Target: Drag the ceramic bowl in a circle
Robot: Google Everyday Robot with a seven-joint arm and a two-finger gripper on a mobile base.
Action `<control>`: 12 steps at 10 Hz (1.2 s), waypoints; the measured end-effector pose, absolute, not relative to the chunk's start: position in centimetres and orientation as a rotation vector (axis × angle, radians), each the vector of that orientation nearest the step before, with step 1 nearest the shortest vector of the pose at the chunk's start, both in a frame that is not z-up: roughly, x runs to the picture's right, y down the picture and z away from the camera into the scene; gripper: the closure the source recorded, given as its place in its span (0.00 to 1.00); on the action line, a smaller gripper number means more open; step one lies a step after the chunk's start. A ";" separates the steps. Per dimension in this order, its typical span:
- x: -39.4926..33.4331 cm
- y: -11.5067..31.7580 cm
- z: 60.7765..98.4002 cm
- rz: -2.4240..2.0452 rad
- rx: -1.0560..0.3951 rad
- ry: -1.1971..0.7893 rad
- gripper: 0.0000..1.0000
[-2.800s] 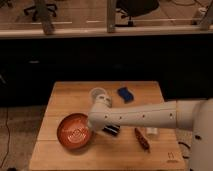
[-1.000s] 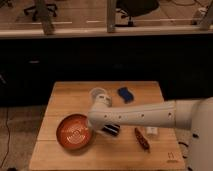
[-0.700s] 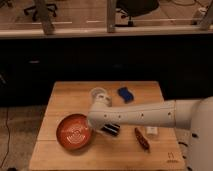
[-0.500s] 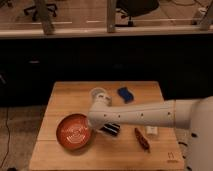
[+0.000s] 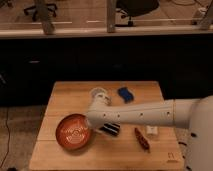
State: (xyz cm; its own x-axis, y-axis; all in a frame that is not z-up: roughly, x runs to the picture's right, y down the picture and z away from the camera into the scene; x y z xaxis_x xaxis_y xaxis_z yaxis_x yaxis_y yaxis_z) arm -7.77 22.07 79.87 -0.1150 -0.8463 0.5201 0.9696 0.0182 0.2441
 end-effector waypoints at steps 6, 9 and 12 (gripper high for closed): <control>-7.8 21.8 79.6 -1.590 -0.237 -0.636 1.00; -7.8 21.9 79.4 -1.596 -0.234 -0.637 1.00; -7.8 21.8 79.4 -1.604 -0.230 -0.637 1.00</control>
State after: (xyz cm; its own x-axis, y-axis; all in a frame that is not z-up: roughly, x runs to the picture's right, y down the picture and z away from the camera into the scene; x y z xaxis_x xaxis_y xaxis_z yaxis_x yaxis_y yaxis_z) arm -7.76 21.83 79.36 -0.1488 -0.8515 0.5029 0.9646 -0.0129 0.2635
